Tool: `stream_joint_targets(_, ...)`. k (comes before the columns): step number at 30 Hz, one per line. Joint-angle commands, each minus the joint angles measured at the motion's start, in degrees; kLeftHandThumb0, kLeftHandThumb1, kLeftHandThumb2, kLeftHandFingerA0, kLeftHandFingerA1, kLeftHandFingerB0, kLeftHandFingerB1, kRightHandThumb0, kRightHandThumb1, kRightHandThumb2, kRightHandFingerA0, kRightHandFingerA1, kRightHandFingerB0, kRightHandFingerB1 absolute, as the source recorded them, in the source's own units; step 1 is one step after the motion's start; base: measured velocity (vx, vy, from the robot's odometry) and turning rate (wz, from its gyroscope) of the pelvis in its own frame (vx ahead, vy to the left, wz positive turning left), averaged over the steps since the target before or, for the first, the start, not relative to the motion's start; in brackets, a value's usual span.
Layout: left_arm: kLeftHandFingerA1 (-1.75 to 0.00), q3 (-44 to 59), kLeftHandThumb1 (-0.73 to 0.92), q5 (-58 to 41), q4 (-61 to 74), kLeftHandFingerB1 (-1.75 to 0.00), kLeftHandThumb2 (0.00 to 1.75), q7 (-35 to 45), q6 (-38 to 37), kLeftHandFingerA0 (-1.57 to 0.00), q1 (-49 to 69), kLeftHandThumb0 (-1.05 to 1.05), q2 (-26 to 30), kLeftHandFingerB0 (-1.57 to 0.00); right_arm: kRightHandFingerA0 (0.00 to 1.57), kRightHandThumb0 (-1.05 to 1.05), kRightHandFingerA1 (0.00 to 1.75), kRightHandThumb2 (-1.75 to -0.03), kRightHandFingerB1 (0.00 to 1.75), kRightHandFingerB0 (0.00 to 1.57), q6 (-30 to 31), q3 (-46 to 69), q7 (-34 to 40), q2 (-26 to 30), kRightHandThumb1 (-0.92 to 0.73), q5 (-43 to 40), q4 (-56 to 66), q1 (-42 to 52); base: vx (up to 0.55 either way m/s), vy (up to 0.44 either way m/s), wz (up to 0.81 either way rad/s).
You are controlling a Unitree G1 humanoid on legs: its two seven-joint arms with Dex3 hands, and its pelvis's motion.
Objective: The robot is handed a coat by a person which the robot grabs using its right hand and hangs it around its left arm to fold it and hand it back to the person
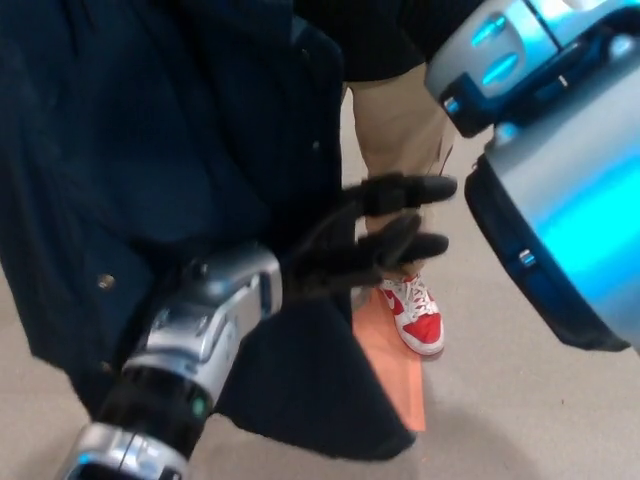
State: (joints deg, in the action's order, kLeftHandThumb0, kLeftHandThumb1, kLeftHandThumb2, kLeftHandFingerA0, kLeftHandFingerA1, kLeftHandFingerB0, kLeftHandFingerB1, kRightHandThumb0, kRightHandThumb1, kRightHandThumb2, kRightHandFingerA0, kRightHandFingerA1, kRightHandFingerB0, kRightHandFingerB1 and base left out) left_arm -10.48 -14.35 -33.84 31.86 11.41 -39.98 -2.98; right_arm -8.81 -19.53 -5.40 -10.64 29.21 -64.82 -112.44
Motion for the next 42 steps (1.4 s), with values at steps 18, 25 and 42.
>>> stream_joint_targets(18, -0.48, -5.85, 0.85, 22.78, -19.08, -0.36, 0.66, -36.79, -18.29, -0.49, -15.39, -0.51, 1.83, -0.49, 0.80, -0.36, 1.37, -0.66, 0.85, 0.76, 4.84, 2.97, -12.80, -2.73, -0.83, -5.98, 15.52, -0.58, 0.00, 0.000, 0.00)
stream_joint_targets(25, -0.29, 7.40, 0.83, 9.23, -28.31, -0.29, 0.65, -27.20, -16.75, -0.17, -23.20, -0.72, 5.15, -0.20, 1.15, -0.32, 0.91, -0.65, 0.75, 1.11, 14.22, 11.43, -22.68, 7.63, -0.85, -13.76, 30.55, 0.81, 0.00, 0.000, 0.00)
stream_joint_targets(42, -0.29, 17.08, 0.86, 9.86, -35.89, -0.24, 0.66, -22.20, -15.82, -0.12, -27.01, -0.79, 11.57, -0.07, 1.24, -0.36, 0.63, -0.67, 0.68, 1.18, 27.54, 26.57, -27.26, 26.63, -0.84, -17.77, 57.17, 21.57, 0.00, 0.000, 0.00)
